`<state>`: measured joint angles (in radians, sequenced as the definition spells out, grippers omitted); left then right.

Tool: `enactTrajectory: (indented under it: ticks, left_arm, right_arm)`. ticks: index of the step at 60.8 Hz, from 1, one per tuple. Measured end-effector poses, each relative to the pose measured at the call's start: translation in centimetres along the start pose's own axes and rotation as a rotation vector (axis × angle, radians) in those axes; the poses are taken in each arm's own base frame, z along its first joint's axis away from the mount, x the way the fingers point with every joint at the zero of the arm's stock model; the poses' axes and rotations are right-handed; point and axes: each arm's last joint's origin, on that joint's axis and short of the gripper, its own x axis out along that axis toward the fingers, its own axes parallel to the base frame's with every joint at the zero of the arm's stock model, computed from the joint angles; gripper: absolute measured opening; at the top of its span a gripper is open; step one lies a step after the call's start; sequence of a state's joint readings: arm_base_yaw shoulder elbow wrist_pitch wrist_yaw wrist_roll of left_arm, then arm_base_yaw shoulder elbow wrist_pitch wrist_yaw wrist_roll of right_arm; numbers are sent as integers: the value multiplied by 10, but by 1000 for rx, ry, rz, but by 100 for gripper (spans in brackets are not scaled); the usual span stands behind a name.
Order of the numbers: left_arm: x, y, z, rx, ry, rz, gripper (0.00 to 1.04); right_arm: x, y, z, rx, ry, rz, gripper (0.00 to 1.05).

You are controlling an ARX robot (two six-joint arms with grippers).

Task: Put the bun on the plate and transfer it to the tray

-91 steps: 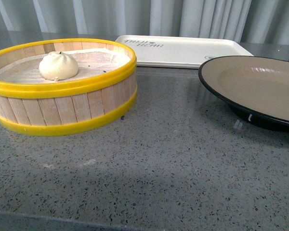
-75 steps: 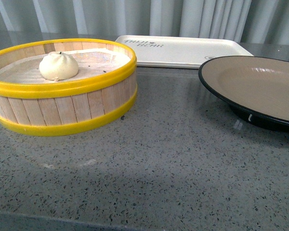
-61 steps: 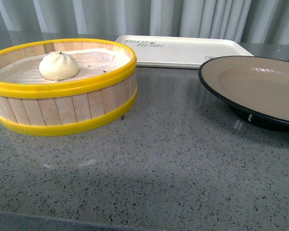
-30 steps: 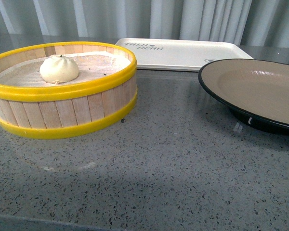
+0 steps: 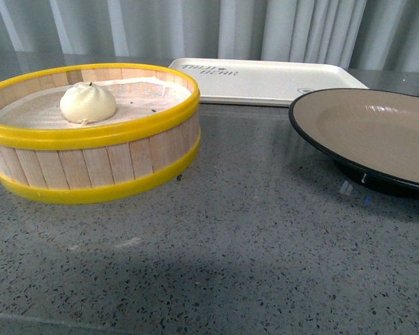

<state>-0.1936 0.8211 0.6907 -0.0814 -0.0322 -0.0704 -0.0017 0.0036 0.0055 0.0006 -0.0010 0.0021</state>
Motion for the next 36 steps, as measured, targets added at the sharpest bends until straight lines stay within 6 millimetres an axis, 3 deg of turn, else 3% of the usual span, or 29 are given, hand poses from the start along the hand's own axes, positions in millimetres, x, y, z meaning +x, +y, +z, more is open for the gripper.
enactTrajectory:
  ticks: [18,36]
  left_arm:
    - [81,-48,25,76,106,-82,98]
    - [143,-67,22,157,225,-46,98]
  right_arm:
    - [0,0,0,0,0,0,96]
    - [0,0,0,0,0,0,96]
